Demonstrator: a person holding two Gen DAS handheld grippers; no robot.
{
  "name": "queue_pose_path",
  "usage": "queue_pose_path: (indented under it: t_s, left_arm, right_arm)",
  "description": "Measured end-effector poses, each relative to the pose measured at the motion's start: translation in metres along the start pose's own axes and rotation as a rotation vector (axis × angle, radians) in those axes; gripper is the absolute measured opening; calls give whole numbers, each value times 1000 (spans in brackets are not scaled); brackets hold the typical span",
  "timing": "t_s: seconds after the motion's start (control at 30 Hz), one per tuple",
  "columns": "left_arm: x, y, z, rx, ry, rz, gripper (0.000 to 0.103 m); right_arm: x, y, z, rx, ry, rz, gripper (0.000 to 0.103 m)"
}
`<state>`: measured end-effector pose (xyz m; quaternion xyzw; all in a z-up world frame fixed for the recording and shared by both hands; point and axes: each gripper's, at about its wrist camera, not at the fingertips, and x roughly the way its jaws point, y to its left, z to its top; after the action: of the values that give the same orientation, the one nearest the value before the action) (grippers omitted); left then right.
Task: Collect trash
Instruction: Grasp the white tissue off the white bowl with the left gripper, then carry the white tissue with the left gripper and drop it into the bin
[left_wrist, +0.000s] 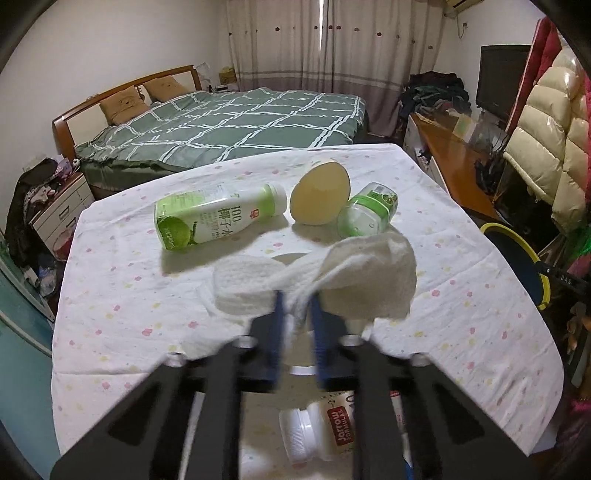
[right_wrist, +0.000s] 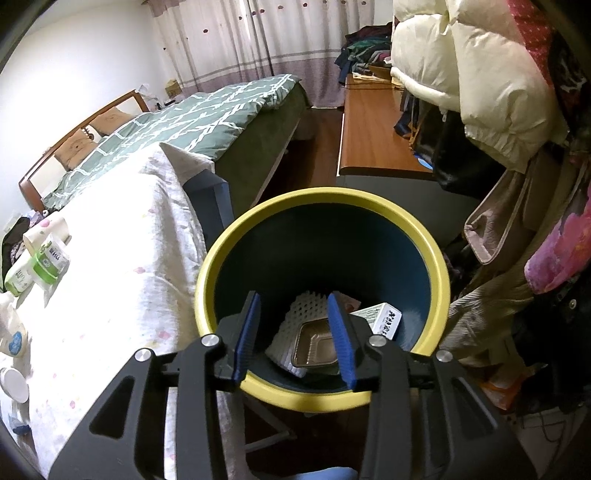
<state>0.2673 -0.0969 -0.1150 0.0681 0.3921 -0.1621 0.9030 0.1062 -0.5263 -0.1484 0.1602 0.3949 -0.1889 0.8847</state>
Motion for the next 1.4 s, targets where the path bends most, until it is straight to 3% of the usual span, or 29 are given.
queue_pose_path:
  t_s: [0.43, 0.73, 1.07, 1.4]
  left_arm:
    - [-59, -16, 25, 71, -128, 34, 2]
    - [-100, -62, 61, 157, -206, -38, 2]
    - [-105, -175, 98, 319, -231, -203, 2]
    - [-33, -304, 113, 416, -101, -366, 2]
  right_arm:
    - [-30, -1, -5, -3, -52, 20, 37]
    - [-64, -13, -16, -12, -103, 5, 37]
    - [-89, -40, -32, -4, -121, -5, 38]
    - [-109, -73, -58, 32, -115, -32, 43]
